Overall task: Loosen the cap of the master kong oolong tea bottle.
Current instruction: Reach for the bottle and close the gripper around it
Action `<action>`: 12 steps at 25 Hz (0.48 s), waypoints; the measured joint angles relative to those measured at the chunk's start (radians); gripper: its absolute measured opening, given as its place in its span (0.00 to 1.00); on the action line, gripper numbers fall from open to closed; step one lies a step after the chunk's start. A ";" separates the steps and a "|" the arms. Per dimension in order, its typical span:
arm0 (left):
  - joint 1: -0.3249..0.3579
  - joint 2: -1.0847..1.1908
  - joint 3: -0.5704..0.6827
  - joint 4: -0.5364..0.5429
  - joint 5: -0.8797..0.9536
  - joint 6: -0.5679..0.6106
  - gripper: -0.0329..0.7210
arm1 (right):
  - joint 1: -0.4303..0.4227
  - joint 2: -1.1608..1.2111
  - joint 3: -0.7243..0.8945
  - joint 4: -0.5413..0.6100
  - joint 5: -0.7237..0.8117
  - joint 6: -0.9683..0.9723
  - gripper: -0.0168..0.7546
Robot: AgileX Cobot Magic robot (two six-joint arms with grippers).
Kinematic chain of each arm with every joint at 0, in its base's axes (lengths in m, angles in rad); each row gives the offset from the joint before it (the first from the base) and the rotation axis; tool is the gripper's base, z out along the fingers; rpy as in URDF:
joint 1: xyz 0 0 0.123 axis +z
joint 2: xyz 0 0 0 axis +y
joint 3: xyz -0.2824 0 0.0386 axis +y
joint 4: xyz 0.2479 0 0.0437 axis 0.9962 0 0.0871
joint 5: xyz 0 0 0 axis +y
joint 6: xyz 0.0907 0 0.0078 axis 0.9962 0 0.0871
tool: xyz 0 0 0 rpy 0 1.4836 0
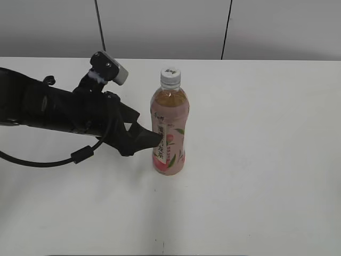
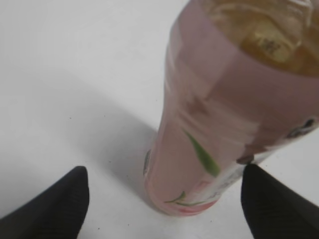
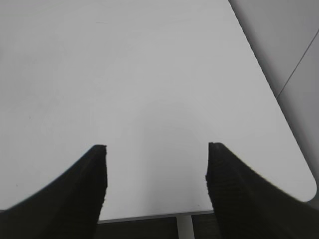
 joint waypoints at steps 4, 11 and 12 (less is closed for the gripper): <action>0.000 0.002 -0.005 0.000 0.020 0.000 0.78 | 0.000 0.000 0.000 0.000 0.000 0.000 0.64; -0.001 0.002 -0.007 0.000 0.065 0.000 0.78 | 0.000 0.000 0.000 0.000 0.000 0.001 0.64; -0.001 0.002 -0.007 0.001 0.065 0.000 0.78 | 0.000 0.000 0.000 0.000 0.000 0.001 0.64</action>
